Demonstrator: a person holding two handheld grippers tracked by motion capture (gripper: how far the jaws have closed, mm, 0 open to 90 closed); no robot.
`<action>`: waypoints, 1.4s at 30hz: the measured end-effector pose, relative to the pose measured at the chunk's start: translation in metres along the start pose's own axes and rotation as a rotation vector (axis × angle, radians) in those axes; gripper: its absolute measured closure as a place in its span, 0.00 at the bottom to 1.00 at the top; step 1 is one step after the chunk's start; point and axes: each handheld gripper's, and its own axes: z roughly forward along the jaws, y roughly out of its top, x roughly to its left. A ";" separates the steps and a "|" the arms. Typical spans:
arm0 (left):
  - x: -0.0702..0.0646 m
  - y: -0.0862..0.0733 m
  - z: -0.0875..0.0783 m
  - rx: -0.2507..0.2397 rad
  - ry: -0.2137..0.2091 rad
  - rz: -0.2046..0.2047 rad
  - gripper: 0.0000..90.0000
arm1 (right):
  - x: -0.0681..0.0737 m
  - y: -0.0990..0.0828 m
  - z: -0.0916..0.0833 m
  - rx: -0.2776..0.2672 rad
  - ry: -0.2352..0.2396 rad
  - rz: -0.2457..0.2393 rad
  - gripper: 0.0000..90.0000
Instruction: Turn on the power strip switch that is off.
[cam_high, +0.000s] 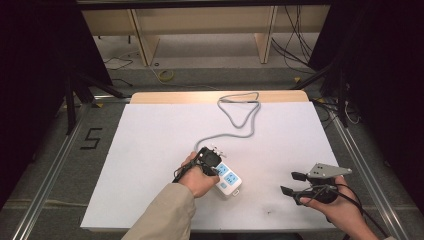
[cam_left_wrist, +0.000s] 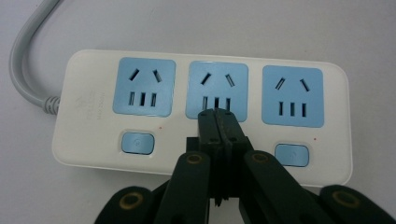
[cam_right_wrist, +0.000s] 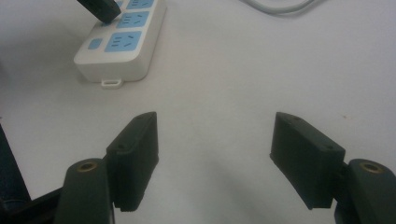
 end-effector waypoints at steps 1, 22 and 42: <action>0.000 0.000 0.000 -0.002 0.002 0.000 1.00 | 0.000 0.000 0.000 0.000 0.000 0.000 0.36; 0.002 -0.001 0.000 -0.013 -0.014 -0.009 1.00 | -0.001 0.000 0.000 0.002 0.000 -0.001 0.36; 0.003 -0.003 -0.001 -0.034 -0.023 -0.003 1.00 | -0.001 0.000 -0.001 0.001 -0.002 0.000 0.36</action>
